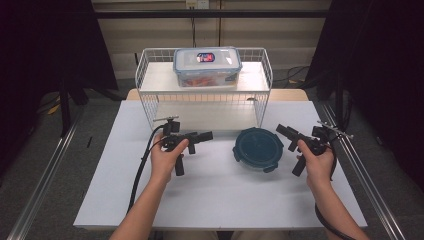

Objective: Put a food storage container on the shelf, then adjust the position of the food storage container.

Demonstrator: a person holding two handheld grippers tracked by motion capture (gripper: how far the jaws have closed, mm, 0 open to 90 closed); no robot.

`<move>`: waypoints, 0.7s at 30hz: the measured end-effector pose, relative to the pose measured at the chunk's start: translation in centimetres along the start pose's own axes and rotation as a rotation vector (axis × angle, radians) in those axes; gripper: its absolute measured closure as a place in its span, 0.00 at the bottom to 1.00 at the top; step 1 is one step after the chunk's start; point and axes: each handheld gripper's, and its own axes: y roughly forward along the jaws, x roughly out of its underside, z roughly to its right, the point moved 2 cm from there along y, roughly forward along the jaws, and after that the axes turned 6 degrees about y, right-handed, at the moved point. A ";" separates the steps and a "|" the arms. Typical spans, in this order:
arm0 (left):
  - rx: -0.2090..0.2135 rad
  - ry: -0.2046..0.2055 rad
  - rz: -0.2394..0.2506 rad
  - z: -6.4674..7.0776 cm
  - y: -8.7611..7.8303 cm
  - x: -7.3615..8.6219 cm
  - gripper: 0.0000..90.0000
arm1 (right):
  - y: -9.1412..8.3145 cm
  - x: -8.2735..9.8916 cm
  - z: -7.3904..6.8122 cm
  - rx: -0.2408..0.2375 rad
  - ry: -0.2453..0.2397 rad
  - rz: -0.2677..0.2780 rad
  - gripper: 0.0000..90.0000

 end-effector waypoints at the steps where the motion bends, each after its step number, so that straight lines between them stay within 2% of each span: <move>1: 0.003 -0.003 -0.004 0.0 0.0 0.0 0.04 | 0.0 0.0 0.1 0.015 -0.011 -0.003 0.54; 5: -0.003 -0.007 0.002 -0.1 -0.3 0.0 0.04 | 0.1 0.0 0.6 0.055 -0.037 -0.005 0.69; 8: -0.006 -0.010 0.001 -0.1 -0.4 -0.1 0.04 | 0.3 0.1 0.9 0.102 -0.074 -0.005 0.84; 10: 0.002 -0.007 -0.001 -0.1 -0.5 -0.1 0.04 | 0.4 0.2 1.1 0.114 -0.086 0.005 0.89; 14: -0.002 -0.006 0.006 -0.1 -0.6 -0.1 0.04 | 0.6 0.3 1.4 0.127 -0.095 -0.001 0.96; 21: -0.003 -0.005 0.010 -0.1 -0.7 0.0 0.04 | 0.4 0.7 2.0 0.147 -0.096 -0.035 0.97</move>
